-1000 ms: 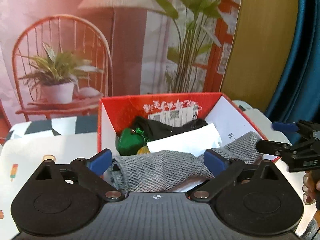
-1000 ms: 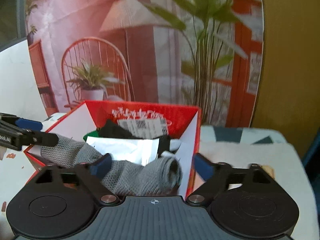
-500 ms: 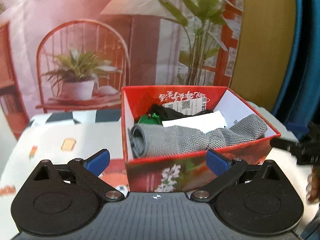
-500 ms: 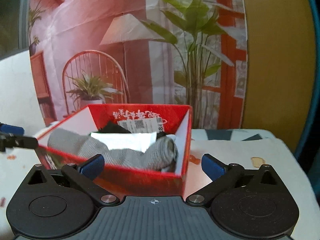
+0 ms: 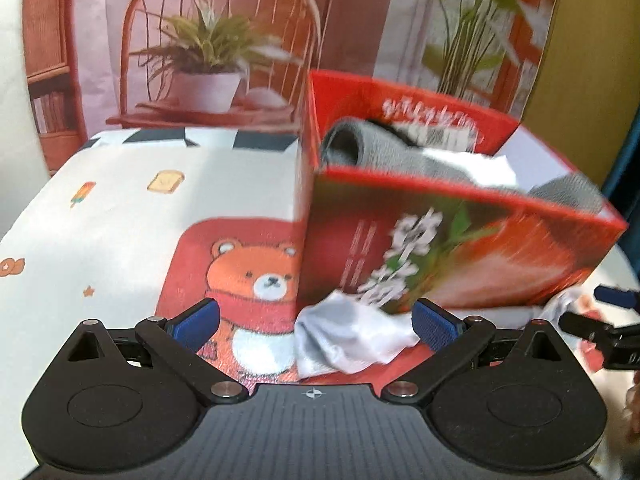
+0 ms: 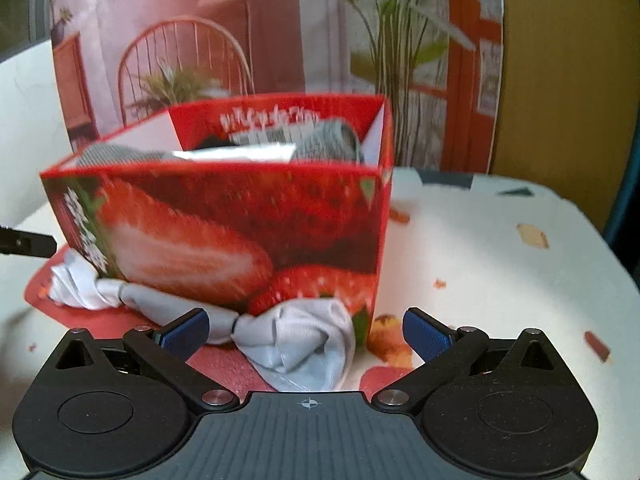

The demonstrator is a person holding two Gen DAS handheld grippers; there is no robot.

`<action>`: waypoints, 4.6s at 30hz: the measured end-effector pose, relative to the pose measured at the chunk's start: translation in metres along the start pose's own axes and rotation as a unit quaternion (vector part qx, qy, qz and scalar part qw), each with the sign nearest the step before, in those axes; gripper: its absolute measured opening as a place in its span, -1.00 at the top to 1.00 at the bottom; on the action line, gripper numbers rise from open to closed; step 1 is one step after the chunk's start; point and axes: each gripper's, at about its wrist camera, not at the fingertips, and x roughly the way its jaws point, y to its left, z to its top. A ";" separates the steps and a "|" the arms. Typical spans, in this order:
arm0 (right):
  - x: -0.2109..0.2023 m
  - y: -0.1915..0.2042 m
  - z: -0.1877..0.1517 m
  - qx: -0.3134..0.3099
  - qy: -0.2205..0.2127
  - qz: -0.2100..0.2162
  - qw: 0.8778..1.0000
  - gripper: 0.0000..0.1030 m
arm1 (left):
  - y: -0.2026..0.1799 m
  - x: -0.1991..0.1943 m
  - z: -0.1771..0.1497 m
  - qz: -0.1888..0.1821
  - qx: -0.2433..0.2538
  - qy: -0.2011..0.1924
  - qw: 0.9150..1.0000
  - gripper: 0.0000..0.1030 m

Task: Organize soft objects
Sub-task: 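Move both tools down to the white sock beside the box, then close both tools on the white sock, then lift the white sock with both tools and carry it over the box, then lower the white sock into the box and open both tools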

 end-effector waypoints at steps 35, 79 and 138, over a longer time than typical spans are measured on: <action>0.035 -0.014 -0.013 0.036 0.034 -0.003 0.999 -0.99 | -0.014 0.040 -0.022 0.021 0.055 0.052 0.997 -1.00; -0.054 -0.029 0.024 0.102 -0.023 0.092 0.990 0.80 | -0.010 -0.072 -0.002 -0.078 0.037 -0.074 0.994 0.81; 0.054 0.018 0.138 -0.043 -0.001 0.001 0.999 0.30 | -0.057 0.032 0.118 -0.080 0.086 -0.020 0.993 -0.58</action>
